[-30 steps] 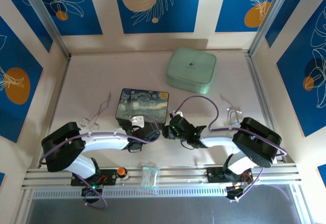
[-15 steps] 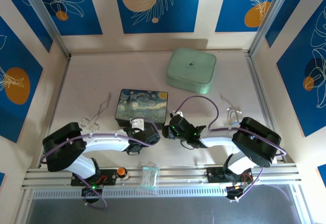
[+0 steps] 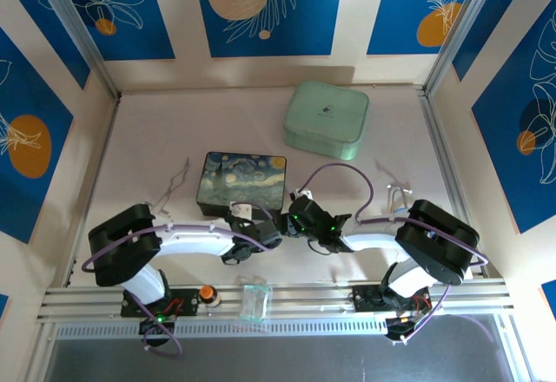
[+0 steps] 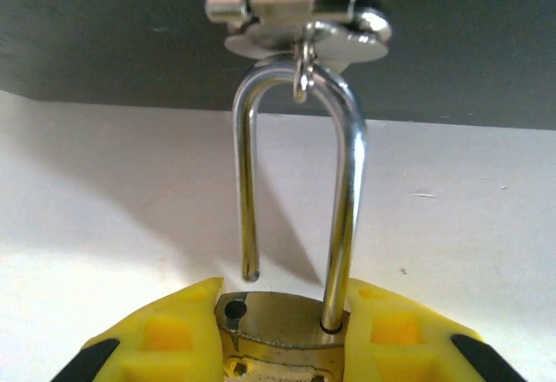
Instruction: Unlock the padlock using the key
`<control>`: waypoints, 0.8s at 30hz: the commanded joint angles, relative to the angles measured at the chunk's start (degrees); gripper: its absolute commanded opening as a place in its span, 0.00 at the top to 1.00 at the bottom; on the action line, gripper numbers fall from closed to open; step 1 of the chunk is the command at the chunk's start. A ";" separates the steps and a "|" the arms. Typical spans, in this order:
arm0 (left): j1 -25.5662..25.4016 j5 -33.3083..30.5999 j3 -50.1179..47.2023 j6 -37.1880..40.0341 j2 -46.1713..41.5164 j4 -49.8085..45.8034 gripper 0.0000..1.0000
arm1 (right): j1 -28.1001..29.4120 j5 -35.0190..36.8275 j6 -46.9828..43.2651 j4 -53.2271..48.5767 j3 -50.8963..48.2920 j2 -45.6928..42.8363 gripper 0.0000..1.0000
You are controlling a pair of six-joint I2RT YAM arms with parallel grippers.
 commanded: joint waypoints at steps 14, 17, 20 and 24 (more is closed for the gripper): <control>-1.27 2.29 -6.85 9.08 -8.16 12.61 0.53 | -0.13 -2.09 0.61 3.92 -3.07 0.99 0.48; -0.10 5.87 -11.40 13.53 -12.31 19.54 0.44 | -0.18 -2.38 0.62 4.34 -3.40 0.77 0.48; 2.47 10.65 -17.47 17.67 -19.95 26.20 0.37 | -0.10 -2.45 0.70 4.46 -3.80 0.29 0.48; 6.90 15.50 -23.94 23.33 -30.73 29.94 0.35 | -0.03 -2.52 0.61 4.88 -4.11 0.11 0.48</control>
